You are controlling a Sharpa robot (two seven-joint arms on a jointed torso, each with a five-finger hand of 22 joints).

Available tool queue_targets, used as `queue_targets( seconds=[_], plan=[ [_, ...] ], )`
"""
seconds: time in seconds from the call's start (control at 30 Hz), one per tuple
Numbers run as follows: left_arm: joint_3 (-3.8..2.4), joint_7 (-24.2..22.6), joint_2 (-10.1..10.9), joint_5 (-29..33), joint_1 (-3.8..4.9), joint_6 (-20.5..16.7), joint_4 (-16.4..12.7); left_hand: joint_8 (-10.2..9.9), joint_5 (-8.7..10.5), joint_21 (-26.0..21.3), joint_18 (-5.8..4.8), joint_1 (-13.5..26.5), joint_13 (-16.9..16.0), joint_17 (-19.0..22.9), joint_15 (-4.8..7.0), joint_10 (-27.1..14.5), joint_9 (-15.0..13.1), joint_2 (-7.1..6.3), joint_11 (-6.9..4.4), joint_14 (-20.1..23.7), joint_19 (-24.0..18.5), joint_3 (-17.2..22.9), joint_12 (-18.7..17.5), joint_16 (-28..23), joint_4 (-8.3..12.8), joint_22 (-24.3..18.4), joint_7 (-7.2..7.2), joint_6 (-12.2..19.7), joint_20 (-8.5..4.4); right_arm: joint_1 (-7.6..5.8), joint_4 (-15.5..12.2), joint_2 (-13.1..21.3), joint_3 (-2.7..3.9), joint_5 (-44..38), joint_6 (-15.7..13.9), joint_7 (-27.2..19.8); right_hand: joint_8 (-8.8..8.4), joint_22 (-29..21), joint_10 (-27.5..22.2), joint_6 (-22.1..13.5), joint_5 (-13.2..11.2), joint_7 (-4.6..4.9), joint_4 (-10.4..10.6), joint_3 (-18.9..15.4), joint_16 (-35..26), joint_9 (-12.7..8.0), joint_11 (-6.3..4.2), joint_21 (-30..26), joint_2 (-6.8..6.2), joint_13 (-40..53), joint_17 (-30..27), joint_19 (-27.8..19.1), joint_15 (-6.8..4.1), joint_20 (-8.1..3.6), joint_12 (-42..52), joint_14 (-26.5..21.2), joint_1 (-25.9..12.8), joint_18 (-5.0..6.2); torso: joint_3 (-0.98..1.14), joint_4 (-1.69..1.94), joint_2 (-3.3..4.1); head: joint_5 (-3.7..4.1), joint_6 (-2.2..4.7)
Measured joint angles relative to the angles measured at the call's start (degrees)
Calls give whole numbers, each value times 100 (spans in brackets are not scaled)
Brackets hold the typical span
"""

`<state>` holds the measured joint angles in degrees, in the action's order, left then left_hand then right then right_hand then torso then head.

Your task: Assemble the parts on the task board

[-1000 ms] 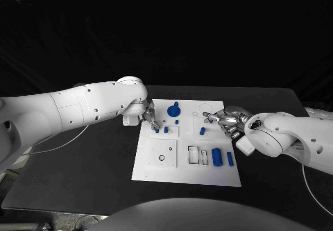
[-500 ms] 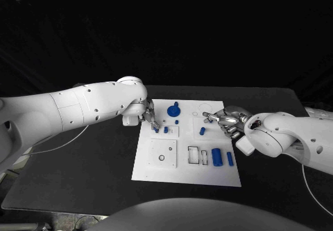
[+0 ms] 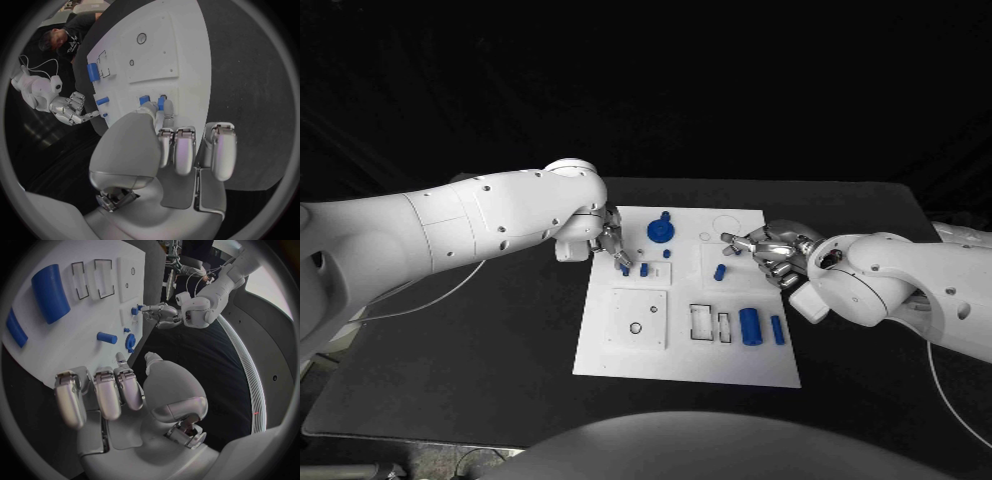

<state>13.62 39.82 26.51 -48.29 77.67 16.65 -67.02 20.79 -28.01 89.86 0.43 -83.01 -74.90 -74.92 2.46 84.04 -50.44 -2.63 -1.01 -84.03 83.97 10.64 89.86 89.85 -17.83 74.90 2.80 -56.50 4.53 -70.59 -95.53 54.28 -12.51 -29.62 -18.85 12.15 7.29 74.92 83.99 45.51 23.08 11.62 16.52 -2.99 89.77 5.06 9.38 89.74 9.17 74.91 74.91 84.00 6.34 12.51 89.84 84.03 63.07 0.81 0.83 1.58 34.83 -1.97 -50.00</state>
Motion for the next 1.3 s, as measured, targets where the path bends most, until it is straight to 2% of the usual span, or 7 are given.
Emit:
queue_targets(
  seconds=[1.3],
  plan=[
    [-1, 13, -71, 3, -16, 97, 111, 11, 64, 0, 0, 12, -3, 1, 0, 0, -11, -12, 0, 0, 0, 56, 0, 0, -56, 0, -13, 13, 0, 0, 7, -2, 0, 0, 4, 4, 0, 3, 0, 0, 0, 0, 0, 0, 0, 0, 0, 0, 0, 0, 0, 0, 0, 0, 0, 0, 0, 0, 0, 3, -3, 15, 0]
  ],
)
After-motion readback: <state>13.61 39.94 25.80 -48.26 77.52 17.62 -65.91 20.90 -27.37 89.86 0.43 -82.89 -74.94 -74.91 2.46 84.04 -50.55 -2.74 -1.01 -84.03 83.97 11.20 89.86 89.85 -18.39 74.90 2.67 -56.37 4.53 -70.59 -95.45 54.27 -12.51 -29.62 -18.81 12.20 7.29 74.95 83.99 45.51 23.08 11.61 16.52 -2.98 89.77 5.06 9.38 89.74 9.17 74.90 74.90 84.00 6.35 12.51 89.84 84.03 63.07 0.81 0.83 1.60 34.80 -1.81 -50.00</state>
